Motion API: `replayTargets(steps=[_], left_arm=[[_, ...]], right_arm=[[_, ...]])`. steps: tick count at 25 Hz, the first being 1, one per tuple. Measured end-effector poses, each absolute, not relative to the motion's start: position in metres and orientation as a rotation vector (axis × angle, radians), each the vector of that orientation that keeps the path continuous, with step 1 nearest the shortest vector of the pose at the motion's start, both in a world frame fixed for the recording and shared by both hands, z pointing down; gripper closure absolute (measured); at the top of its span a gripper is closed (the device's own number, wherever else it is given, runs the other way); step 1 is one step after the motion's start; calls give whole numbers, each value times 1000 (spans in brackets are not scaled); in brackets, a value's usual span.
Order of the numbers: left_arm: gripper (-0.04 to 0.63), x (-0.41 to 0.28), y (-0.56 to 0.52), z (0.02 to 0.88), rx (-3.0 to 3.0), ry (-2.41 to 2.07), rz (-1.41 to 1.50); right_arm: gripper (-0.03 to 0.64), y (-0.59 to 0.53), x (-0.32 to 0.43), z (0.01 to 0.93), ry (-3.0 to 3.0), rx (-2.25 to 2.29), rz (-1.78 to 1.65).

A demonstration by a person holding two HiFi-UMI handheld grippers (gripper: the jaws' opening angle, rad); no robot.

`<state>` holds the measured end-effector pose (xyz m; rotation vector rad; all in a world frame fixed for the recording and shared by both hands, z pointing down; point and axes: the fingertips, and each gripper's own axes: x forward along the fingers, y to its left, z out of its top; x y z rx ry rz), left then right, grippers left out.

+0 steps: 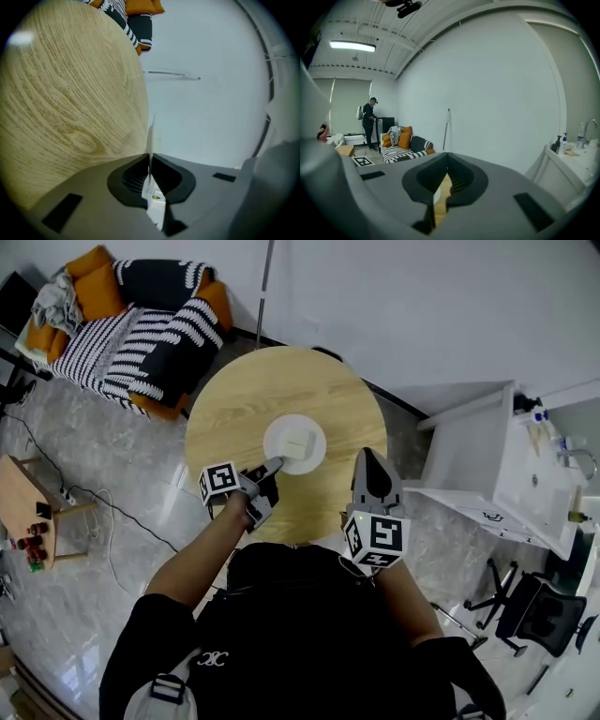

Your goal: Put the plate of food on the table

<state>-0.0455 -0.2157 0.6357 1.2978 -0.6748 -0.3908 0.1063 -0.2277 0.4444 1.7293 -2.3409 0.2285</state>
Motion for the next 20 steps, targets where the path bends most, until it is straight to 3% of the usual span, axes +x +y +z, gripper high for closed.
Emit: replayTargets(steps=[20], left_arm=[[572,-43,-233,679,1257,-623,-325]], right_arm=[[609,-228,113,454,-2246,1769,252]])
